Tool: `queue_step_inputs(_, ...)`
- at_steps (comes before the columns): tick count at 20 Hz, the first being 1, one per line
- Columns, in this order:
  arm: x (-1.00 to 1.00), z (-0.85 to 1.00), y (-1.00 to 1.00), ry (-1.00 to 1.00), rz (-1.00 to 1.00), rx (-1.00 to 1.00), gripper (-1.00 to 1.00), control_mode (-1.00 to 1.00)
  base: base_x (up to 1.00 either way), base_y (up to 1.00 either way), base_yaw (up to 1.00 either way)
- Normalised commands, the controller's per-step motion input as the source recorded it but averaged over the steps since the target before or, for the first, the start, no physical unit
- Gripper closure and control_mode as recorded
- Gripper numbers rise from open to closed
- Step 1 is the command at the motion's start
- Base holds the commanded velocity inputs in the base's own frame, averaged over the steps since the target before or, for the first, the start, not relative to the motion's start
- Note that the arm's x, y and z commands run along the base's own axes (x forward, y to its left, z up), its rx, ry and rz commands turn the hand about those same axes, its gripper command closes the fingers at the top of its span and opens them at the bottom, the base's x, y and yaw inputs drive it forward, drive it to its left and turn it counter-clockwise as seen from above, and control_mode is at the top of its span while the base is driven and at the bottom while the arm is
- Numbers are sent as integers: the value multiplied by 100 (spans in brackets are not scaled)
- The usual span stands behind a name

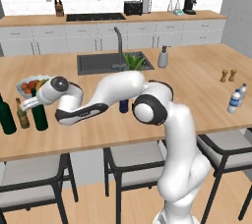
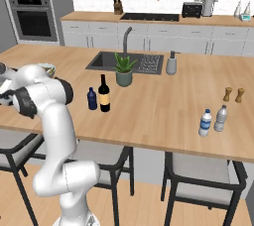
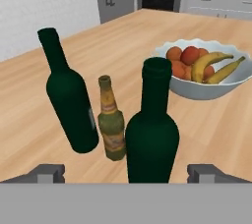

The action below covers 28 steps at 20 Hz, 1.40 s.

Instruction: Move the plastic bottles in the middle to the plastics group, and the glass bottles in the middle to the glass group.

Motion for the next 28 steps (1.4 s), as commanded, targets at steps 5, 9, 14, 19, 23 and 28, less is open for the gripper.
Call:
queue_step_inputs(5, -40, 38, -33, 1, -2, 0, -100, -100, 0, 0, 0)
queue_step_inputs(9, -31, 49, -51, 7, -5, 0, -100, -100, 0, 0, 0)
queue_step_inputs(14, -13, 56, -66, 14, -8, 0, -100, -100, 0, 0, 0)
queue_step_inputs(19, -5, 51, -76, 20, -11, -1, -100, -100, 0, 0, 0)
queue_step_inputs(23, 0, 25, -83, 20, -15, -10, -100, -100, 0, 0, 0)
queue_step_inputs(28, 0, 12, -79, 23, -17, -17, -100, -100, 0, 0, 0)
